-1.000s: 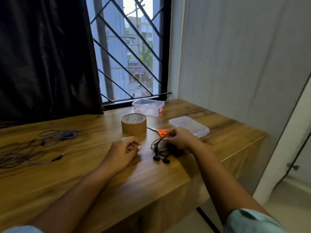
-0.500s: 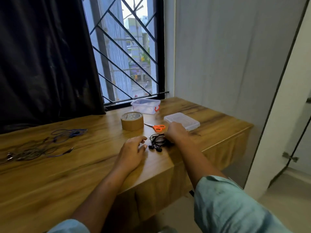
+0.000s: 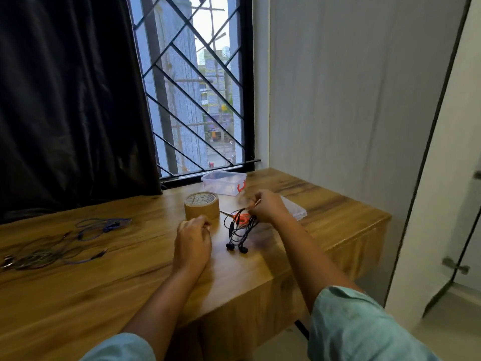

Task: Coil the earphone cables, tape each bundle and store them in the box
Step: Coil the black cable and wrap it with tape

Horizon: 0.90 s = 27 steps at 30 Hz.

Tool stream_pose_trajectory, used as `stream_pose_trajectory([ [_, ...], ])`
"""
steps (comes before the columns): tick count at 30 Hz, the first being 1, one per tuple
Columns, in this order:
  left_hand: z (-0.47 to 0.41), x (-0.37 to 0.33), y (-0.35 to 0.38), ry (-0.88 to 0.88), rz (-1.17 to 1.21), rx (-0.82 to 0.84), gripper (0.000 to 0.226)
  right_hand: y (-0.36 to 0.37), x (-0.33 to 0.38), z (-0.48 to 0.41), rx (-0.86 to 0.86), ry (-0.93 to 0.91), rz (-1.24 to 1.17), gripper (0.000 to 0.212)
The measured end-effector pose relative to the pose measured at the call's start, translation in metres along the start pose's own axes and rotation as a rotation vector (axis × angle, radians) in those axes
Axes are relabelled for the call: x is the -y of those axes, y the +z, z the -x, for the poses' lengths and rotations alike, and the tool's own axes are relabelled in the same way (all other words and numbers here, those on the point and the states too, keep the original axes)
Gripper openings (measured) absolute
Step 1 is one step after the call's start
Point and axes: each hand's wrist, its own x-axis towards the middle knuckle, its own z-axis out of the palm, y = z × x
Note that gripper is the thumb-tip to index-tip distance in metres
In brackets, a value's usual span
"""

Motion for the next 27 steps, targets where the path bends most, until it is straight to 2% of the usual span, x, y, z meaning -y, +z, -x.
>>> stream_pose_trajectory([
  [2, -0.019, -0.004, 0.002, -0.012, 0.008, -0.019, 0.016, -0.012, 0.011, -0.022, -0.007, -0.027, -0.077, 0.03],
  [4, -0.047, -0.005, 0.004, 0.005, 0.039, -0.041, 0.016, -0.022, 0.024, -0.055, -0.047, -0.048, -0.173, 0.028],
  [6, -0.078, -0.004, 0.006, -0.003, 0.062, -0.064, 0.017, -0.024, 0.033, -0.095, -0.154, -0.07, -0.258, 0.024],
  [10, -0.132, 0.005, 0.015, -0.05, 0.053, -0.082, 0.015, 0.0, 0.042, -0.17, -0.293, -0.03, -0.445, 0.036],
  [14, -0.158, 0.022, 0.025, -0.06, 0.05, -0.042, 0.016, 0.03, 0.044, -0.206, -0.299, 0.043, -0.603, 0.039],
  [18, -0.169, 0.044, 0.035, -0.141, 0.129, -0.057, 0.014, 0.049, 0.05, -0.233, -0.226, 0.005, -0.769, 0.032],
  [20, -0.172, 0.054, 0.039, -0.179, 0.179, -0.069, 0.012, 0.049, 0.056, -0.246, -0.246, 0.004, -0.863, 0.029],
  [23, -0.173, 0.065, 0.042, -0.235, 0.209, -0.07, 0.012, 0.053, 0.048, -0.262, -0.296, 0.063, -0.782, 0.03],
  [25, -0.173, 0.07, 0.043, -0.266, 0.209, -0.068, 0.01, 0.063, 0.032, -0.266, -0.298, 0.115, -0.585, 0.028],
  [27, -0.172, 0.072, 0.043, -0.281, 0.204, -0.069, 0.009, 0.07, 0.017, -0.263, -0.249, 0.104, -0.307, 0.014],
])
